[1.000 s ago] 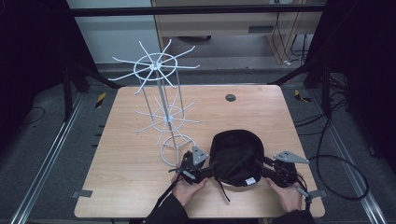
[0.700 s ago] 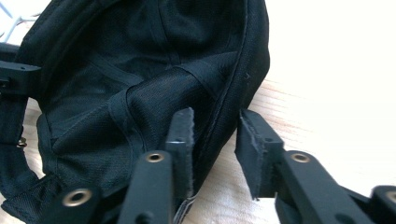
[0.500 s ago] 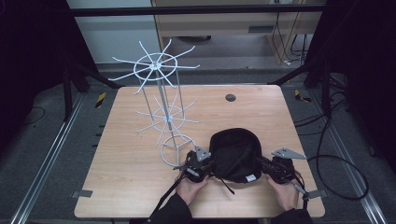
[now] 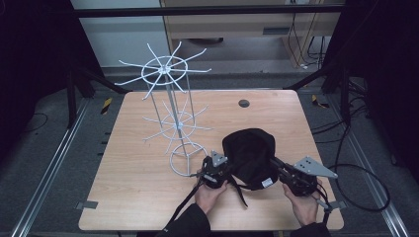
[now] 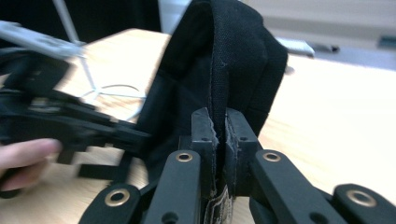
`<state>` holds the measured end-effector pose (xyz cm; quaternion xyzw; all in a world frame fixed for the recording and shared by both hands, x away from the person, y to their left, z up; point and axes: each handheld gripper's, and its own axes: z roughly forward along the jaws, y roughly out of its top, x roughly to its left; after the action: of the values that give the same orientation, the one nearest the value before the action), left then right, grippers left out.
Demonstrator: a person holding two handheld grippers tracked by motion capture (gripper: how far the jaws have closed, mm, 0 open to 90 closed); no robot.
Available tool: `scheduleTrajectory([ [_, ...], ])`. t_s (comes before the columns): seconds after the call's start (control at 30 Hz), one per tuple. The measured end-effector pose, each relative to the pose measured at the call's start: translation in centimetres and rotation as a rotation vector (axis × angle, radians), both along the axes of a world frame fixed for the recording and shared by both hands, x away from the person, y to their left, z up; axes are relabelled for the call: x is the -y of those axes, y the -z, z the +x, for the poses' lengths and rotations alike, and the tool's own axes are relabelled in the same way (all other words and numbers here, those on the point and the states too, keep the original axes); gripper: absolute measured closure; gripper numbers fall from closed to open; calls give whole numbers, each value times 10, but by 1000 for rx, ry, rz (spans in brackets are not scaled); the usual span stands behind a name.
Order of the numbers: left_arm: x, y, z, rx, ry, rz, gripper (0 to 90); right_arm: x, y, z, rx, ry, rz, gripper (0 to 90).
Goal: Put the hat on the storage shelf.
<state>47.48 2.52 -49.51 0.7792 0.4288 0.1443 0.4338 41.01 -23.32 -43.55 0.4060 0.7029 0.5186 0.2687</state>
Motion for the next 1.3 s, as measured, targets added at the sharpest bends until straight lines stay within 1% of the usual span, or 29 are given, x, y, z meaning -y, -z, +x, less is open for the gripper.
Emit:
scheduleTrajectory([
  [0.1,3,2,6,8,4,-23,819,-6,-3,-3,26,-40,-2,842],
  [0.13,3,2,8,3,3,-28,817,-8,-4,-4,30,-58,-4,843],
  [0.17,3,2,8,3,3,-28,814,-8,-4,-4,30,-58,-4,843],
  [0.2,5,3,12,3,12,-35,807,-11,-3,-5,27,-79,-12,843],
  [0.23,5,2,13,3,17,-31,802,-12,-3,-5,28,-83,-18,843],
  [0.27,5,2,14,1,24,-36,786,-12,-2,-6,26,-84,-26,843],
  [0.3,5,2,14,1,24,-36,758,-12,-2,-6,26,-84,-26,843],
  [0.33,5,1,15,-10,36,-38,698,-12,0,-7,26,-74,-40,843],
  [0.37,4,0,14,-16,42,-41,674,-11,0,-7,25,-68,-43,843],
  [0.4,4,-1,12,-18,45,-54,630,-9,0,-8,28,-60,-45,843],
  [0.43,4,-3,10,-16,45,-49,578,-8,0,-8,29,-49,-46,843],
  [0.5,2,-8,6,-14,54,-33,542,-5,1,-9,32,-29,-49,844],
  [0.53,1,-11,3,-13,56,-35,519,-3,1,-10,30,-23,-51,845],
  [0.57,1,-11,3,-13,56,-35,500,-3,1,-10,30,-23,-51,845],
  [0.6,0,-18,-3,6,73,-20,476,-1,2,-11,31,2,-59,845],
  [0.63,0,-21,-7,20,73,-15,458,0,3,-12,34,8,-62,846],
  [0.67,-1,-24,-10,35,75,8,440,1,2,-13,33,16,-60,846],
  [0.7,-1,-24,-10,35,75,8,425,1,2,-13,33,16,-60,846],
  [0.73,-3,-30,-17,59,96,18,408,4,2,-13,40,33,-69,846],
  [0.77,-4,-33,-20,75,101,18,404,5,2,-14,42,40,-69,847],
  [0.8,-6,-36,-23,81,107,15,399,6,1,-14,45,45,-73,847],
  [0.83,-6,-36,-23,81,107,15,395,6,1,-14,45,45,-73,847],
  [0.87,-9,-43,-28,93,117,-6,395,7,2,-14,45,50,-73,847],
  [0.9,-9,-43,-28,93,117,-6,396,7,2,-14,45,50,-73,847],
  [0.93,-10,-50,-30,103,125,-43,396,5,2,-14,46,47,-76,847],
  [0.97,-10,-50,-30,103,125,-43,396,5,2,-14,46,47,-76,847],
  [1.0,-8,-57,-31,109,139,-74,396,3,2,-15,48,40,-84,847],
  [1.2,9,-80,-32,149,182,-124,394,-1,4,-17,39,25,-97,846],
  [1.3,19,-90,-30,154,198,-151,387,-3,5,-16,31,19,-100,846],
])
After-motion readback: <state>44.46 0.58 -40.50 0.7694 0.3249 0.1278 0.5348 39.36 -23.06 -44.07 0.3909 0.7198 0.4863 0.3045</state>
